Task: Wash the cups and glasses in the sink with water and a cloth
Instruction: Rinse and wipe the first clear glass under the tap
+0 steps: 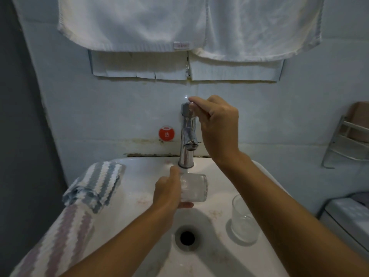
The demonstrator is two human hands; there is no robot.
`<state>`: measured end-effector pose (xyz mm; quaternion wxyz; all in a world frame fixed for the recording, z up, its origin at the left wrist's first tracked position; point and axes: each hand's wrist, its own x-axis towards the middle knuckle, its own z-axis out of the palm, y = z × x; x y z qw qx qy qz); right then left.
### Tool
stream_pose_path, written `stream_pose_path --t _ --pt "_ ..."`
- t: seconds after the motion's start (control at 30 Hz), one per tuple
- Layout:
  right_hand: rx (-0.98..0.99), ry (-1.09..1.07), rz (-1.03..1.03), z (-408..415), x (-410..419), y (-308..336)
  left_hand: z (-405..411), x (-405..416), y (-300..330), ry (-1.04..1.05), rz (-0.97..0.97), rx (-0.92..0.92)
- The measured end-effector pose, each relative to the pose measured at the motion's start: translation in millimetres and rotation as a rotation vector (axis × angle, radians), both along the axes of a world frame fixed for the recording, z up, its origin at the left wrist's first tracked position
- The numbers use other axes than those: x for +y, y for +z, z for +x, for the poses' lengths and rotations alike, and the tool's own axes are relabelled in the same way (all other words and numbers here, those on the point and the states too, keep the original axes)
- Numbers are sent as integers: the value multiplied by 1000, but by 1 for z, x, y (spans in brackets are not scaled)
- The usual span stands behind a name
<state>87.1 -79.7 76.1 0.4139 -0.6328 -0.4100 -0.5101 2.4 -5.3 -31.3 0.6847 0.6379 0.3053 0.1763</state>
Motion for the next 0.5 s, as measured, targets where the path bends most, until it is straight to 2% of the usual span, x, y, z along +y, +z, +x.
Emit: stream_pose_path --t 0.5 --pt "25 -31 35 3 5 2 -3 -2 0 5 -14 -3"
